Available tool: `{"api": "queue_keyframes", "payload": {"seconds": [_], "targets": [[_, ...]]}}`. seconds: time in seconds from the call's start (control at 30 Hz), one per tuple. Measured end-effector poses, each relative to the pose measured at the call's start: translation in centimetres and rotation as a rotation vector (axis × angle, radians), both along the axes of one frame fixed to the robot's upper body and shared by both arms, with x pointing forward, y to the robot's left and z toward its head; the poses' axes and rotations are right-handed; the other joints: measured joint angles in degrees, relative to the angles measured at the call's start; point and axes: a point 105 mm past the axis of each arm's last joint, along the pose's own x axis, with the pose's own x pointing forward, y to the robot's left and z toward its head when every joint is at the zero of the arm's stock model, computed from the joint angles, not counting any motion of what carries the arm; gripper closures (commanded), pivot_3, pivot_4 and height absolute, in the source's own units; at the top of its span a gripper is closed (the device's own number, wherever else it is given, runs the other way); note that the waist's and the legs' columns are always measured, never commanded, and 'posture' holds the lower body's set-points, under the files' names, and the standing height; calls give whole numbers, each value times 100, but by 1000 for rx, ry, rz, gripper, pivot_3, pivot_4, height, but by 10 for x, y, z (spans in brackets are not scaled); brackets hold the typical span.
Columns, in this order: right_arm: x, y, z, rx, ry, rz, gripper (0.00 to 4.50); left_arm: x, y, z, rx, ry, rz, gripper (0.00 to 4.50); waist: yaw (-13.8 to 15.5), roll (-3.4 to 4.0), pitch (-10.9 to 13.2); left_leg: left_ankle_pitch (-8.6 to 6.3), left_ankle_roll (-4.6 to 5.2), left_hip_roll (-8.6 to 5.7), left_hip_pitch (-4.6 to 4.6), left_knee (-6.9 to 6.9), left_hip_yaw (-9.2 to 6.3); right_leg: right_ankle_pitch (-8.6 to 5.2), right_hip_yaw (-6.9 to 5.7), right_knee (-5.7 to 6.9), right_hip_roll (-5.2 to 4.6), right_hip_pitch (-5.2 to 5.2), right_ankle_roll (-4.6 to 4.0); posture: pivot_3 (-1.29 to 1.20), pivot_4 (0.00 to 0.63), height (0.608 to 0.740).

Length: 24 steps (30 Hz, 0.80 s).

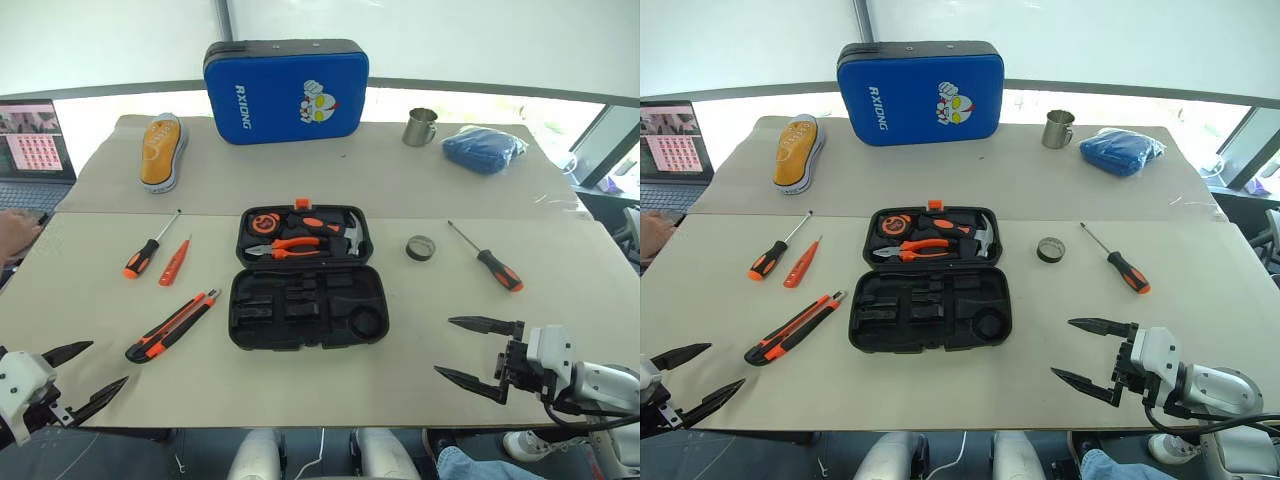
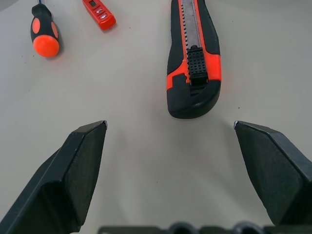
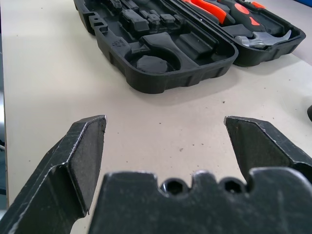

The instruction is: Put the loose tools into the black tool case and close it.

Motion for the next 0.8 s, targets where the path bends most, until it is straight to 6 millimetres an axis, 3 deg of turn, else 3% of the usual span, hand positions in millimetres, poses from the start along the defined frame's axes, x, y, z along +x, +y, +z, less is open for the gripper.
{"api": "queue_keyframes", "payload": {"seconds": [0.13,0.3,0.47,0.53,0.63,0.77,0.8], "targets": [[5,7,6,55,-28,-27,8,2,7,3,-93,11,74,0,-4,-4,0,0,0,5,0,0,-5,0,-2,5,5,-1,0,0,150,740],[16,42,45,327,-128,-14,8,-8,42,19,-247,-46,365,0,-53,0,3,-2,0,11,4,-1,-36,0,2,10,-4,-6,-1,0,150,740],[20,59,65,464,-198,-27,8,-31,62,-8,-388,39,642,0,-17,-24,0,-3,0,9,4,-1,-47,0,-4,11,-5,-3,-1,0,150,740],[22,62,66,488,-222,-57,8,-29,66,-7,-494,38,721,0,26,-31,1,-1,-3,6,4,0,-60,0,-16,14,-6,-3,-1,0,150,740],[25,72,68,496,-239,-41,8,1,65,15,-562,-13,709,0,125,-37,3,5,-11,3,10,13,-77,0,-32,25,-4,-4,-3,0,150,740],[26,71,68,490,-250,-54,8,43,52,46,-496,-20,609,0,129,-43,2,5,-11,-5,20,14,-74,1,-25,25,-8,21,-5,0,150,740],[29,71,67,490,-245,-59,8,67,42,55,-469,0,560,0,150,-33,8,8,-12,-19,19,16,-78,0,-35,26,-6,29,-2,0,150,740]]}}
